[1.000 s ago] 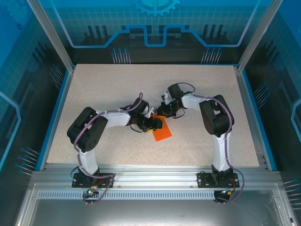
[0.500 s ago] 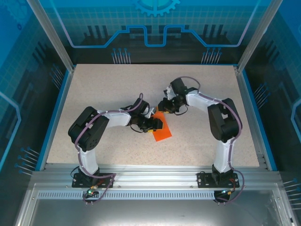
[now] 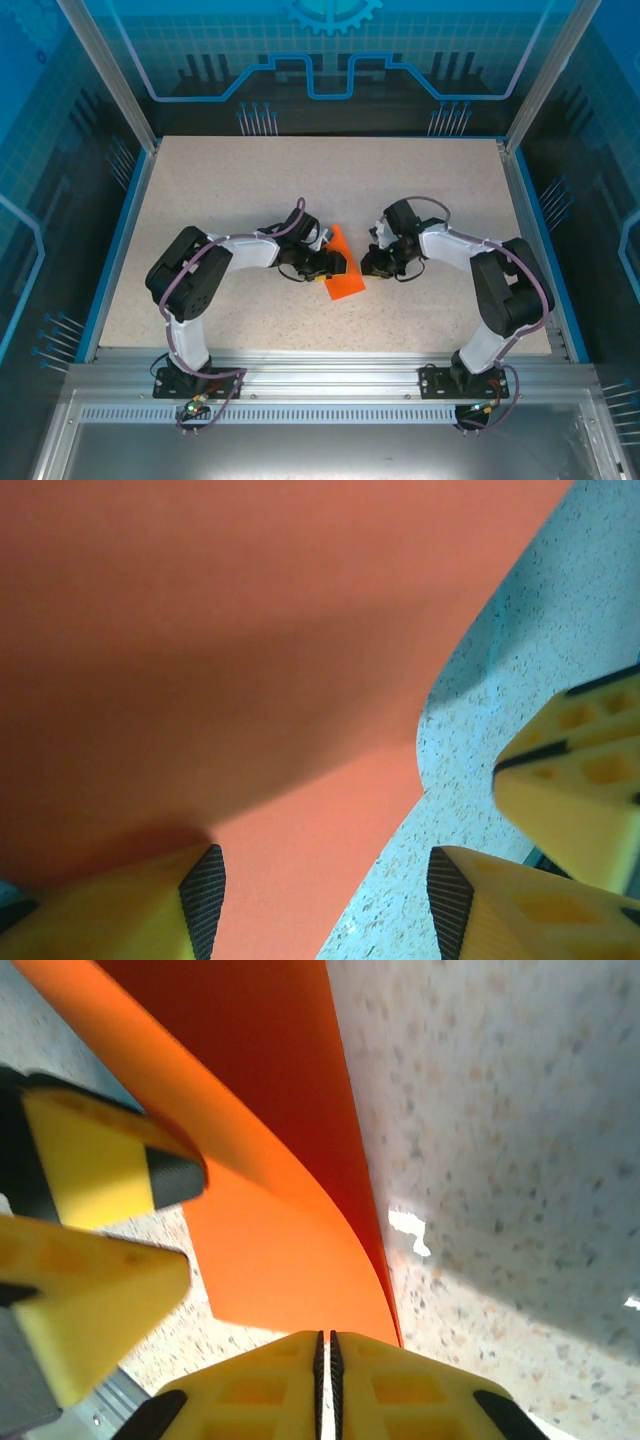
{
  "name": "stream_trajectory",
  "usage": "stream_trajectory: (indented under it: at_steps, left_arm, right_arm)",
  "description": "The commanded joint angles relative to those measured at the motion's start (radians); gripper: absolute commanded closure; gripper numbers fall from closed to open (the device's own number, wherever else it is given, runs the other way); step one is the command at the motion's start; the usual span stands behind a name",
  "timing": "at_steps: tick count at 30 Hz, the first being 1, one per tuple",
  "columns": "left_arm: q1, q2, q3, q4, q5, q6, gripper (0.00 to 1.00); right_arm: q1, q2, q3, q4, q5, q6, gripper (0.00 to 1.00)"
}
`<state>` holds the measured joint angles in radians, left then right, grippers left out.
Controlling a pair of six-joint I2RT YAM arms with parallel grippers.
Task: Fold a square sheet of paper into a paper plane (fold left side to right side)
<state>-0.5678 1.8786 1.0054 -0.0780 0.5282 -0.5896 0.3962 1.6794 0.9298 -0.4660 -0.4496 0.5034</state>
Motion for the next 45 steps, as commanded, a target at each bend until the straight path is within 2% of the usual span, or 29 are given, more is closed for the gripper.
stream_trajectory:
  at_steps: [1, 8, 20, 31, 45]
  left_arm:
    - [-0.019, 0.039, 0.006, -0.044, -0.031, -0.001, 0.39]
    - [-0.018, 0.031, 0.012, -0.051, -0.037, -0.002, 0.39]
    - [0.022, 0.030, 0.076, -0.110, -0.056, 0.042, 0.36]
    - [0.071, 0.080, 0.178, -0.148, -0.053, 0.076, 0.33]
    - [0.147, 0.142, 0.221, -0.152, -0.062, 0.088, 0.32]
  right_arm:
    - [0.033, 0.016, -0.010, 0.062, -0.056, 0.019, 0.89]
    - [0.076, 0.125, 0.027, 0.086, -0.018, 0.032, 0.89]
    - [0.076, 0.188, 0.032, -0.029, 0.130, -0.012, 0.88]
    - [0.076, 0.218, 0.038, -0.048, 0.146, -0.031, 0.89]
    - [0.074, 0.226, 0.035, -0.056, 0.150, -0.036, 0.88]
